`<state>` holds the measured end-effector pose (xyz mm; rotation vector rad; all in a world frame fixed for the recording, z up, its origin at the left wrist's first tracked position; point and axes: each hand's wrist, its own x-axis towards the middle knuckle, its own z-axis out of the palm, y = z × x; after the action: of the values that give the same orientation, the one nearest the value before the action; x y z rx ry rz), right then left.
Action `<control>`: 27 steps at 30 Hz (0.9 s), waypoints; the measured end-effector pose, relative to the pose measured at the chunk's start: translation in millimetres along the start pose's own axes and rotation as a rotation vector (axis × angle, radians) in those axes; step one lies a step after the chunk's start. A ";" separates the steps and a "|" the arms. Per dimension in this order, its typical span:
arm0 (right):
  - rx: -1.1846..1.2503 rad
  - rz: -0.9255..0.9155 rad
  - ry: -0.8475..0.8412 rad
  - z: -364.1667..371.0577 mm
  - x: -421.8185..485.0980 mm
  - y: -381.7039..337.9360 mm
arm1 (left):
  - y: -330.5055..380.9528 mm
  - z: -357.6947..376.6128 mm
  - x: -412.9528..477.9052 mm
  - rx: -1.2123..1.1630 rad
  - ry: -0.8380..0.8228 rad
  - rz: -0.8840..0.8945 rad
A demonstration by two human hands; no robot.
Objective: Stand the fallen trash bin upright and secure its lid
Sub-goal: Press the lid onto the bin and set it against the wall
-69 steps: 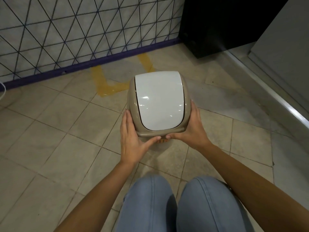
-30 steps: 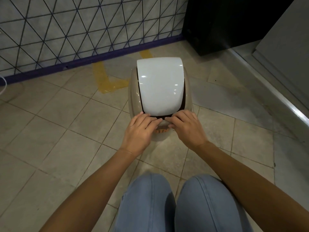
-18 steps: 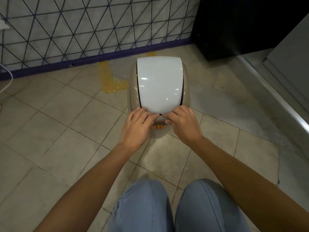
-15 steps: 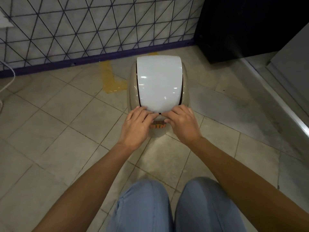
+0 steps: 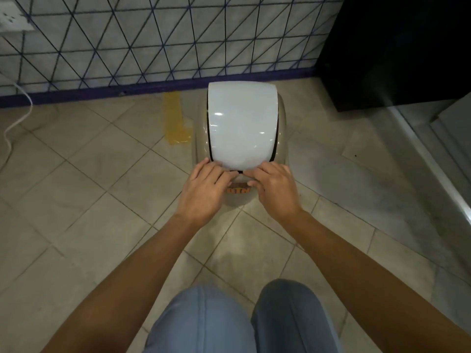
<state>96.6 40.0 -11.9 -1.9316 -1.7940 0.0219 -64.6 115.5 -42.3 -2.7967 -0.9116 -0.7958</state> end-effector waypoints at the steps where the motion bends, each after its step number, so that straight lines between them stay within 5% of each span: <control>1: -0.020 -0.007 0.022 1.4 4.2 0.6 | -3.1 2.2 2.1 0.000 0.011 0.000; 27: -0.024 -0.084 0.167 48.2 98.3 11.7 | -85.7 46.2 47.6 -0.012 0.137 -0.009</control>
<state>103.9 148.8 -27.1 -1.8152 -1.7683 -0.1848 -60.3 221.7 -63.8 -2.7105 -0.8996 -0.9829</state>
